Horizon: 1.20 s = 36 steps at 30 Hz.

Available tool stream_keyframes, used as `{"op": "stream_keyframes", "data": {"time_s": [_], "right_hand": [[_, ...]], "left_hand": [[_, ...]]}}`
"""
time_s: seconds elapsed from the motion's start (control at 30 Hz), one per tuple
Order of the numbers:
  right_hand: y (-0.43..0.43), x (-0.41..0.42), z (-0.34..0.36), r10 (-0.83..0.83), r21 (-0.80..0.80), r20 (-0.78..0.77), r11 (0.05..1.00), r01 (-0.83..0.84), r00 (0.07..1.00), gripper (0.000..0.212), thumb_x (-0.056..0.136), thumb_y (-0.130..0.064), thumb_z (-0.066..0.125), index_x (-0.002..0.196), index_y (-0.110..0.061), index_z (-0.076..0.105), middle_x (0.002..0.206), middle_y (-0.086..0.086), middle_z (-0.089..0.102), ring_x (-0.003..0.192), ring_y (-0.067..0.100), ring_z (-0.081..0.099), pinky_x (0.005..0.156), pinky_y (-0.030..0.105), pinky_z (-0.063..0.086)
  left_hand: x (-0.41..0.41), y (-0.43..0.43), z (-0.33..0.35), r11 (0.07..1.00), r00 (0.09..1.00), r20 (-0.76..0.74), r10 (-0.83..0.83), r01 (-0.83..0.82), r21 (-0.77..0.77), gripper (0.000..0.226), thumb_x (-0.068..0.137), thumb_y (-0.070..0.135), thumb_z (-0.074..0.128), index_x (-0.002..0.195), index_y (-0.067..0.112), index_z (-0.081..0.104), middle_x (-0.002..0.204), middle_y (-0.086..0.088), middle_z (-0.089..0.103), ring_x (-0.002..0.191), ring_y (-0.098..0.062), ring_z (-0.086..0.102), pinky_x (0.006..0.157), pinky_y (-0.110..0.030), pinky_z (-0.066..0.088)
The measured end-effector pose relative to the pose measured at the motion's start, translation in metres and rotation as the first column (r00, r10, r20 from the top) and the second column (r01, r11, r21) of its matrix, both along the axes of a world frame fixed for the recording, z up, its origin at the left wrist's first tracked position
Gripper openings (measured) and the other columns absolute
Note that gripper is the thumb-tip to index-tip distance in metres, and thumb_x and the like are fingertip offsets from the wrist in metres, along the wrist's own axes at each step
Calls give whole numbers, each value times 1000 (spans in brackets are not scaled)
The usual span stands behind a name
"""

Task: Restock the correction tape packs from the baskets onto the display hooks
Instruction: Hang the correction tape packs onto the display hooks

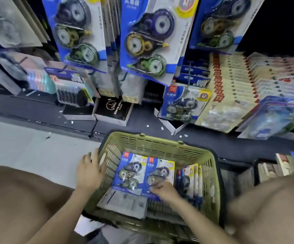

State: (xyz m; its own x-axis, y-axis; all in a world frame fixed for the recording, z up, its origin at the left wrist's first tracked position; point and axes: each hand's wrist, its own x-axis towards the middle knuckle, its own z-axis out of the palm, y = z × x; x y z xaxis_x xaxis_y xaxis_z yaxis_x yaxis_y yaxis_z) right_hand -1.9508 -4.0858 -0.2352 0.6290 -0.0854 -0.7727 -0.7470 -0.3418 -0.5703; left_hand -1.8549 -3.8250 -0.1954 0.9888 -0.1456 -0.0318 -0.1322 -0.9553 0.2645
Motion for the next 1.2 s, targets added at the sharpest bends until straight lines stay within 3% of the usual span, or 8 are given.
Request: {"op": "stream_keyframes", "data": {"time_s": [0.17, 0.37, 0.47, 0.6, 0.77, 0.9, 1.07, 1.2], "right_hand": [[25, -22, -22, 92, 21, -195, 996, -89, 977, 22, 94, -35, 64, 83, -20, 53, 84, -1, 52, 68, 6, 48, 58, 24, 38], [49, -24, -29, 105, 86, -190, 992, -90, 976, 58, 89, -37, 70, 137, -16, 46, 135, -1, 56, 109, 12, 55, 79, 18, 47], [61, -23, -39, 36, 116, -222, 993, -10, 974, 62, 84, -38, 75, 135, -18, 46, 130, -3, 56, 112, 14, 57, 95, 28, 50], [61, -18, -37, -89, 213, -250, 966, 145, 964, 35, 84, -21, 77, 109, -20, 53, 103, -11, 56, 87, 3, 52, 68, 18, 42], [51, -10, -35, -263, 275, -225, 907, 320, 938, 47, 74, -20, 85, 116, -28, 64, 116, 1, 69, 105, 19, 64, 80, 30, 49], [44, 11, -32, -31, -8, 68, 999, 31, 997, 33, 82, -29, 79, 109, -25, 60, 104, -7, 66, 96, 13, 62, 77, 26, 51], [31, 37, -29, 396, -465, 87, 828, -315, 914, 36, 89, -54, 63, 72, -27, 46, 65, -11, 44, 67, 14, 49, 49, 28, 29], [24, 39, -40, 394, -354, 142, 877, -325, 908, 31, 91, -45, 65, 75, -23, 51, 70, -9, 45, 69, 11, 46, 60, 29, 33]], "left_hand": [[-27, 13, -22, 996, 995, -51, 83, -85, -39, 65, 93, 41, 40, 144, -1, 44, 110, -29, 61, 95, -49, 58, 74, -54, 52], [-29, 10, -22, 982, 986, -118, 118, -134, -135, 66, 99, 27, 54, 156, 14, 23, 127, -23, 53, 112, -40, 50, 89, -49, 46], [-28, 9, -21, 978, 982, -134, 130, -149, -144, 68, 98, 29, 54, 156, 17, 22, 125, -21, 52, 110, -37, 51, 88, -46, 47], [-28, 8, -22, 978, 980, -142, 142, -161, -133, 66, 98, 37, 48, 156, 18, 23, 121, -21, 53, 107, -37, 52, 85, -45, 48], [-27, 9, -27, 982, 980, -136, 143, -157, -104, 69, 94, 46, 37, 155, 18, 23, 116, -22, 55, 100, -38, 55, 82, -47, 50], [-27, 11, -29, 982, 980, -139, 139, -154, -107, 67, 99, 40, 47, 156, 19, 20, 122, -21, 54, 106, -35, 54, 84, -45, 50], [-27, 12, -29, 984, 982, -136, 130, -144, -103, 71, 93, 46, 40, 156, 18, 23, 116, -19, 55, 100, -34, 54, 80, -43, 49], [-27, 13, -31, 986, 984, -133, 122, -136, -99, 69, 96, 44, 43, 156, 19, 20, 118, -18, 55, 101, -33, 54, 81, -43, 50]]}}
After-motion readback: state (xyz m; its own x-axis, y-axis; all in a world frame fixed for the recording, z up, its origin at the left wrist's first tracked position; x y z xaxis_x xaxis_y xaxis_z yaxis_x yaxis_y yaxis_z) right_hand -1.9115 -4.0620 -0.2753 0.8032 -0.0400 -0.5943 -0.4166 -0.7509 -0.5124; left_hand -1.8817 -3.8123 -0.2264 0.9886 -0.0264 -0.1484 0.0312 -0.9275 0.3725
